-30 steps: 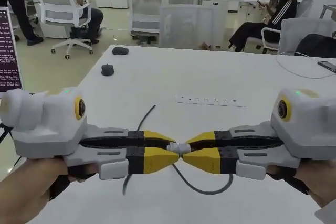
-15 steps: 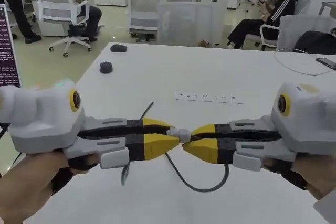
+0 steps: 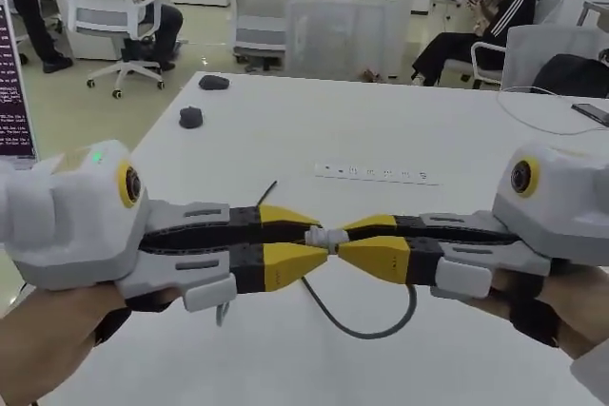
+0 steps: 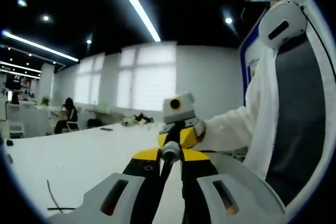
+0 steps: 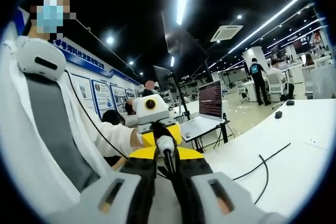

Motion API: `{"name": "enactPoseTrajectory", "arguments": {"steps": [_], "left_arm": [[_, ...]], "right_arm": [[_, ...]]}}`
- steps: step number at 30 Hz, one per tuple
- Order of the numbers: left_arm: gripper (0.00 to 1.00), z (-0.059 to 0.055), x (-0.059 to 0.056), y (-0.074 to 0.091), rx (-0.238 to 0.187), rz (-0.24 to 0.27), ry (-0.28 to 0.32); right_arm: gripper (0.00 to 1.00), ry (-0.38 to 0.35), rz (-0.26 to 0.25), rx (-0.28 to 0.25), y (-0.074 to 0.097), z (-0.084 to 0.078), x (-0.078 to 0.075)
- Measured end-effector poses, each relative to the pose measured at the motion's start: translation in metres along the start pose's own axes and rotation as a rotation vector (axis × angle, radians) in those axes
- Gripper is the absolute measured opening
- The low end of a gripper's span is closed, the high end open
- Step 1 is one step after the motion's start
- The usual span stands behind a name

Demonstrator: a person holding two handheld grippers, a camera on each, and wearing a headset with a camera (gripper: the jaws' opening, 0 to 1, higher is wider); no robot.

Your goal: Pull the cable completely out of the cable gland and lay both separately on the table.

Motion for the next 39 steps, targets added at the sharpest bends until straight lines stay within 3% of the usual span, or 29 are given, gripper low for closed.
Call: {"name": "enactPoseTrajectory", "arguments": {"steps": [3, 5, 11, 13, 17, 20, 21, 22, 26, 30, 32, 34, 36, 37, 39], "left_arm": [[0.15, 0.000, -0.001, 0.000, -0.003, -0.006, 0.011], [0.14, 0.001, -0.001, 0.000, -0.005, -0.009, 0.018], [0.13, 0.003, 0.001, -0.001, 0.030, -0.004, 0.163], [0.12, 0.004, 0.003, -0.002, 0.031, 0.000, 0.172], [0.12, 0.008, 0.002, -0.003, 0.018, -0.001, 0.279], [0.12, 0.009, 0.001, -0.003, 0.045, -0.003, 0.262], [0.12, 0.008, 0.000, -0.002, 0.079, 0.005, 0.332], [0.12, 0.007, 0.001, -0.002, 0.086, 0.001, 0.366], [0.13, 0.002, 0.005, -0.003, 0.095, 0.005, 0.394], [0.13, -0.004, 0.006, -0.001, 0.118, 0.014, 0.393], [0.13, -0.003, 0.004, 0.000, 0.103, 0.003, 0.350], [0.14, -0.001, 0.004, 0.000, 0.083, -0.002, 0.307], [0.14, 0.002, 0.004, -0.001, 0.064, -0.025, 0.205], [0.14, 0.004, 0.002, -0.002, 0.061, -0.040, 0.147], [0.14, 0.005, -0.001, -0.003, 0.060, -0.051, 0.091]], "right_arm": [[0.11, 0.005, 0.014, 0.023, -0.001, 0.002, 0.002], [0.10, 0.102, 0.030, 0.053, -0.003, 0.005, 0.005], [0.08, 0.194, 0.046, 0.095, -0.004, 0.008, 0.012], [0.08, 0.204, 0.041, 0.088, -0.004, 0.008, 0.012], [0.07, 0.257, 0.059, 0.065, -0.007, 0.013, 0.015], [0.08, 0.251, 0.064, 0.083, -0.008, 0.015, 0.013], [0.08, 0.301, 0.073, 0.089, -0.009, 0.015, 0.012], [0.08, 0.315, 0.082, 0.099, -0.009, 0.013, 0.015], [0.08, 0.386, 0.097, 0.115, -0.008, 0.010, 0.014], [0.09, 0.411, 0.088, 0.133, -0.006, 0.003, 0.013], [0.10, 0.383, 0.089, 0.120, -0.005, 0.002, 0.011], [0.11, 0.306, 0.071, 0.093, -0.005, 0.002, 0.010], [0.13, 0.139, 0.033, 0.063, -0.004, 0.001, 0.006], [0.18, 0.124, 0.026, 0.054, -0.004, 0.001, 0.005], [0.29, 0.053, 0.011, 0.007, -0.003, 0.002, 0.002]]}}
Point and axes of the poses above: the centre of the closed fingertips' face, and the gripper's own axes: y roughly backward along the fingers, x roughly to its left, z roughly out of its top, the point moved 8 cm from there along y, roughly backward along the fingers, and after that the axes turned 15 degrees about -x, right-handed, at the moved point
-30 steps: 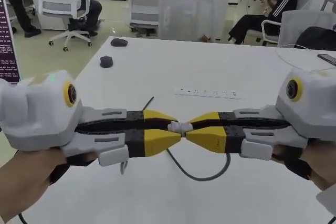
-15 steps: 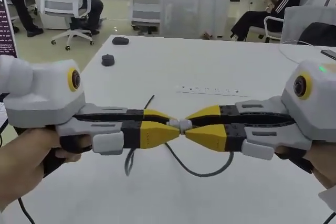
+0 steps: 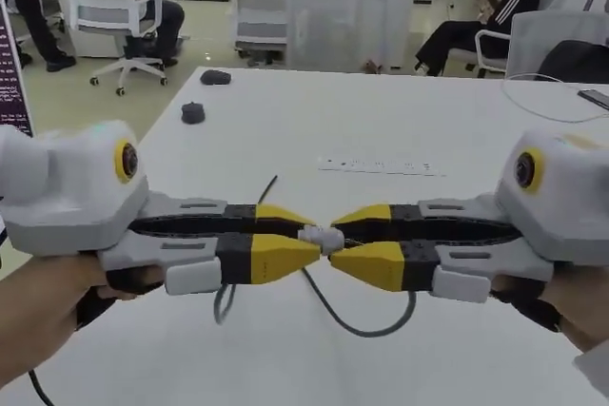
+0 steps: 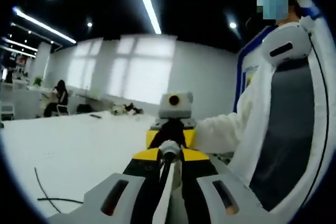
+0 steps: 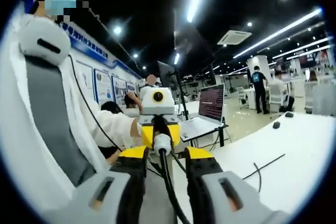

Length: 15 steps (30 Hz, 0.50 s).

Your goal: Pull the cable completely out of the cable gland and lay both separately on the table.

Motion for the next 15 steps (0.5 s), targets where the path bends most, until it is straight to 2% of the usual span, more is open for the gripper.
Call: {"name": "enactPoseTrajectory", "arguments": {"steps": [3, 5, 8, 10, 12, 15], "left_arm": [[0.14, 0.000, -0.003, 0.000, 0.000, -0.009, -0.088], [0.14, -0.001, -0.005, 0.000, 0.006, -0.018, -0.130], [0.14, -0.003, -0.008, -0.001, 0.011, -0.028, -0.168], [0.14, -0.004, -0.008, -0.001, 0.018, -0.029, -0.187], [0.14, -0.004, -0.007, 0.000, 0.021, -0.028, -0.197], [0.15, -0.004, -0.006, 0.000, 0.017, -0.024, -0.197]], "right_arm": [[0.24, -0.185, 0.007, -0.041, 0.002, -0.002, 0.000], [0.23, -0.241, -0.003, -0.049, 0.004, -0.005, -0.001], [0.20, -0.252, -0.010, -0.021, 0.005, -0.010, -0.001], [0.17, -0.268, -0.003, -0.021, 0.005, -0.012, 0.000], [0.12, -0.273, 0.010, -0.017, 0.004, -0.013, 0.002], [0.11, -0.249, 0.012, -0.017, 0.003, -0.013, 0.003]]}}
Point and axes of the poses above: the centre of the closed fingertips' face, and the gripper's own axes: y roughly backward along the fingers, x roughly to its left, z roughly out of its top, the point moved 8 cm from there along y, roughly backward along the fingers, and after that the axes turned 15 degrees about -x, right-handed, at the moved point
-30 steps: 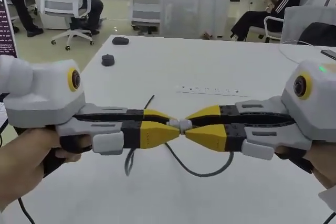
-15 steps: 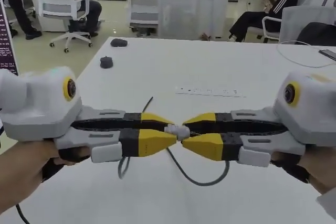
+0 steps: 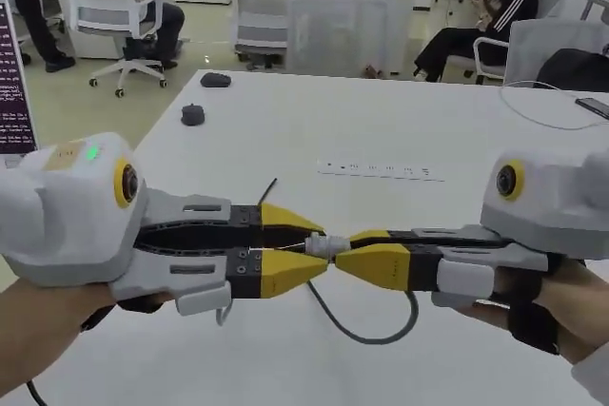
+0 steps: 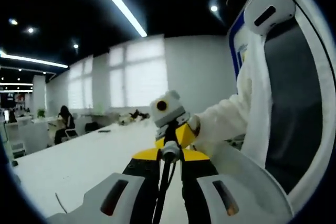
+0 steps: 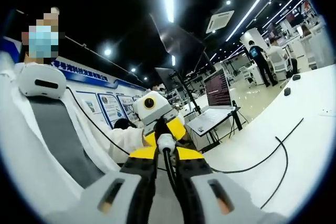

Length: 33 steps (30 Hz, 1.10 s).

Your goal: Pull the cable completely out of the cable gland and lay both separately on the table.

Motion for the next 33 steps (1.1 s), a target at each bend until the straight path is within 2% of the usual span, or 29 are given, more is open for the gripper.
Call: {"name": "enactPoseTrajectory", "arguments": {"steps": [4, 6, 8, 9, 10, 11, 12, 13, 14, 15, 17, 18, 20, 23, 25, 26, 29, 31, 33], "left_arm": [[0.14, 0.001, 0.002, 0.000, -0.010, 0.005, 0.013], [0.14, 0.001, 0.002, -0.001, -0.005, 0.006, 0.033], [0.14, -0.002, 0.002, 0.000, 0.011, 0.028, 0.120], [0.14, -0.002, 0.003, -0.001, 0.006, 0.035, 0.146], [0.14, -0.002, 0.003, 0.000, -0.002, 0.040, 0.175], [0.14, -0.002, 0.004, 0.000, -0.007, 0.045, 0.186], [0.14, 0.003, 0.008, -0.001, -0.069, 0.073, 0.213], [0.14, -0.001, 0.007, 0.001, -0.015, 0.056, 0.231], [0.14, 0.000, 0.007, 0.000, -0.033, 0.045, 0.201], [0.14, 0.003, 0.004, -0.001, -0.045, 0.028, 0.154], [0.14, 0.005, 0.003, -0.003, -0.044, 0.034, 0.158], [0.14, 0.005, 0.003, -0.003, -0.040, 0.035, 0.150], [0.14, 0.004, 0.003, -0.001, -0.029, 0.036, 0.125], [0.14, 0.002, 0.002, 0.003, -0.010, 0.041, 0.108], [0.14, 0.003, -0.001, 0.004, -0.021, 0.037, 0.094], [0.15, 0.004, -0.003, 0.003, -0.020, 0.030, 0.086], [0.15, 0.004, -0.004, 0.002, -0.011, 0.028, 0.060], [0.15, 0.004, -0.004, 0.003, -0.012, 0.030, 0.062], [0.14, 0.004, -0.004, 0.004, -0.009, 0.029, 0.080]], "right_arm": [[0.11, 0.008, 0.004, -0.004, 0.000, 0.001, 0.001], [0.11, 0.056, 0.009, 0.017, 0.000, 0.002, 0.003], [0.10, 0.135, 0.009, 0.056, 0.000, 0.001, 0.004], [0.10, 0.194, 0.020, 0.068, -0.001, 0.001, 0.005], [0.10, 0.220, 0.026, 0.069, -0.001, 0.001, 0.006], [0.07, 0.255, 0.010, 0.122, 0.001, -0.003, 0.005], [0.01, 0.310, 0.039, 0.184, 0.002, -0.011, 0.007], [0.01, 0.376, 0.080, 0.107, -0.002, -0.005, 0.007], [0.01, 0.316, 0.032, 0.121, 0.002, -0.008, 0.007], [0.01, 0.305, 0.044, 0.112, 0.003, -0.007, 0.007], [0.01, 0.190, 0.032, 0.088, 0.003, -0.006, 0.007], [0.02, 0.108, 0.013, 0.087, 0.003, -0.006, 0.005], [0.07, 0.085, 0.009, 0.067, 0.003, -0.007, 0.002], [0.20, 0.006, 0.016, -0.008, -0.001, -0.004, 0.004], [0.17, 0.011, 0.005, -0.003, 0.000, -0.004, 0.002], [0.12, 0.004, -0.002, -0.004, -0.001, -0.004, 0.001], [0.11, -0.018, -0.010, -0.008, -0.003, -0.004, 0.001], [0.11, 0.013, -0.013, -0.009, -0.005, -0.003, 0.003], [0.10, 0.079, -0.002, 0.002, -0.005, -0.001, 0.005]]}}
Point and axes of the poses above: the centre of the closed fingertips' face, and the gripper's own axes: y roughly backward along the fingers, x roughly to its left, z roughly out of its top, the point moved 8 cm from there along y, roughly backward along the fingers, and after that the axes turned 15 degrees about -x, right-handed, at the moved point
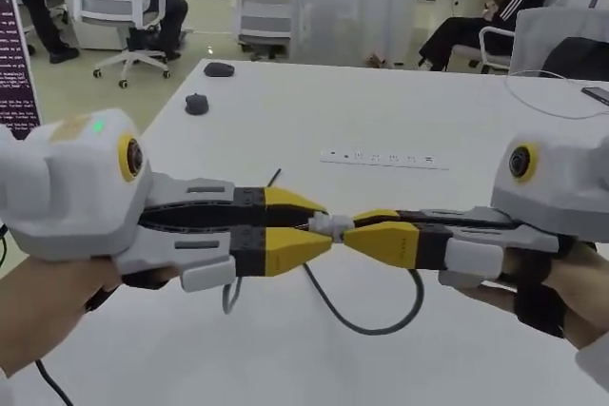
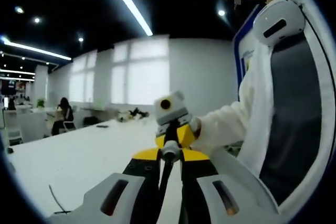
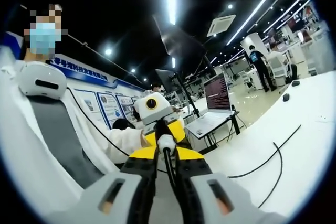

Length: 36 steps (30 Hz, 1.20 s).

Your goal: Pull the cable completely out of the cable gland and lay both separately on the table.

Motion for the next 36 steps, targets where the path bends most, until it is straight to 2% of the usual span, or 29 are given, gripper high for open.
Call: {"name": "enactPoseTrajectory", "arguments": {"steps": [1, 2, 3, 5, 6, 9, 10, 12, 14, 18, 19, 22, 24, 26, 28, 30, 32, 34, 36], "left_arm": [[0.14, 0.000, -0.001, 0.001, 0.005, 0.004, 0.040], [0.14, -0.001, -0.001, 0.001, 0.011, 0.009, 0.071], [0.14, -0.002, -0.001, 0.002, 0.024, 0.018, 0.128], [0.14, -0.004, 0.001, 0.003, 0.025, 0.020, 0.165], [0.14, -0.005, 0.001, 0.003, 0.027, 0.021, 0.206], [0.14, -0.006, 0.003, 0.004, 0.010, 0.031, 0.298], [0.14, -0.007, 0.005, 0.004, 0.006, 0.041, 0.343], [0.14, -0.009, 0.008, 0.005, 0.010, 0.051, 0.423], [0.14, -0.011, 0.009, 0.006, 0.005, 0.049, 0.419], [0.14, -0.014, 0.007, 0.005, 0.016, 0.051, 0.410], [0.14, -0.015, 0.007, 0.005, 0.021, 0.052, 0.399], [0.14, -0.017, 0.005, 0.005, 0.021, 0.047, 0.357], [0.15, -0.017, 0.005, 0.006, 0.015, 0.051, 0.333], [0.15, -0.018, 0.005, 0.007, 0.018, 0.059, 0.325], [0.15, -0.019, 0.004, 0.009, 0.020, 0.058, 0.310], [0.15, -0.019, 0.003, 0.010, 0.014, 0.050, 0.302], [0.15, -0.019, 0.003, 0.010, 0.011, 0.055, 0.284], [0.15, -0.019, 0.003, 0.011, 0.002, 0.056, 0.267], [0.16, -0.019, 0.003, 0.010, -0.005, 0.053, 0.210]], "right_arm": [[0.10, 0.043, 0.005, 0.011, 0.000, 0.001, 0.003], [0.10, 0.050, 0.001, 0.020, -0.001, 0.001, 0.004], [0.10, 0.115, 0.006, 0.038, -0.001, 0.002, 0.004], [0.10, 0.188, 0.013, 0.065, -0.001, 0.001, 0.007], [0.10, 0.208, 0.019, 0.074, -0.002, 0.001, 0.008], [0.10, 0.267, 0.032, 0.070, -0.001, 0.002, 0.010], [0.10, 0.325, 0.041, 0.066, -0.001, 0.002, 0.010], [0.10, 0.391, 0.053, 0.083, -0.001, 0.002, 0.012], [0.10, 0.443, 0.064, 0.096, 0.000, 0.002, 0.013], [0.11, 0.462, 0.062, 0.115, 0.001, -0.002, 0.012], [0.11, 0.455, 0.057, 0.116, 0.002, -0.003, 0.011], [0.11, 0.308, 0.016, 0.104, 0.004, -0.005, 0.008], [0.15, 0.331, 0.009, 0.093, 0.005, -0.004, 0.006], [0.19, 0.326, -0.007, 0.113, 0.008, -0.006, 0.005], [0.13, 0.330, 0.004, 0.134, 0.008, -0.009, 0.006], [0.03, 0.370, 0.007, 0.170, 0.007, -0.013, 0.006], [0.02, 0.399, -0.002, 0.169, 0.007, -0.014, 0.006], [0.02, 0.398, -0.007, 0.165, 0.007, -0.014, 0.007], [0.02, 0.415, -0.012, 0.165, 0.008, -0.013, 0.007]]}}
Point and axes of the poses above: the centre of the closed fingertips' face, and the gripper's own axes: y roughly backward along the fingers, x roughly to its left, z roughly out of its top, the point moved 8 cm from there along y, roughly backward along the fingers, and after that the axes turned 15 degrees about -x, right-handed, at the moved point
